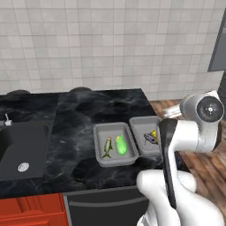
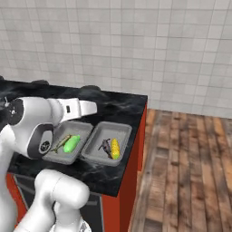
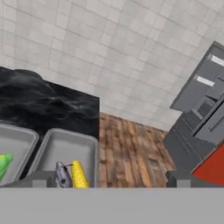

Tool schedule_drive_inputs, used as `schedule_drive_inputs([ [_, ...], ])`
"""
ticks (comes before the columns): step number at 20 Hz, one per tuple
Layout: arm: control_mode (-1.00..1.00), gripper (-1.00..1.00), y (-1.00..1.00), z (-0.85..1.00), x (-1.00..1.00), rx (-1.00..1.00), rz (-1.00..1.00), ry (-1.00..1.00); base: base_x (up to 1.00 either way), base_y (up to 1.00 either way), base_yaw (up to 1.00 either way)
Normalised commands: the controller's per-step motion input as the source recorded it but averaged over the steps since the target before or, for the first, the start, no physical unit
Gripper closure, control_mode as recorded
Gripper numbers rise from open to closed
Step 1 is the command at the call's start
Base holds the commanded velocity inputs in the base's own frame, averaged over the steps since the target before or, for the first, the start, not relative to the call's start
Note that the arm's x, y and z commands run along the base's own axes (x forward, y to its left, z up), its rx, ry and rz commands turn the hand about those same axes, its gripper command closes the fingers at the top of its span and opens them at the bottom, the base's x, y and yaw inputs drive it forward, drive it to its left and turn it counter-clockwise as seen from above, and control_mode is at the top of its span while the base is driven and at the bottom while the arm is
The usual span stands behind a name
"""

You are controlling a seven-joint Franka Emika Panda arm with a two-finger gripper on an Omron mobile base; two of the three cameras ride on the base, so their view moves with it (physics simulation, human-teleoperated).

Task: Place one corn and one fish in each tupperware on the nearby counter, to pack two identical lunches.

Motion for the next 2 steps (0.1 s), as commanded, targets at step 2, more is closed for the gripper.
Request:
schedule_drive_inputs([
  [2,-1.00,-1.00,1.00,0.19,0.00,-0.35,-0.02,0.00,0.00,0.00,0.00],
])
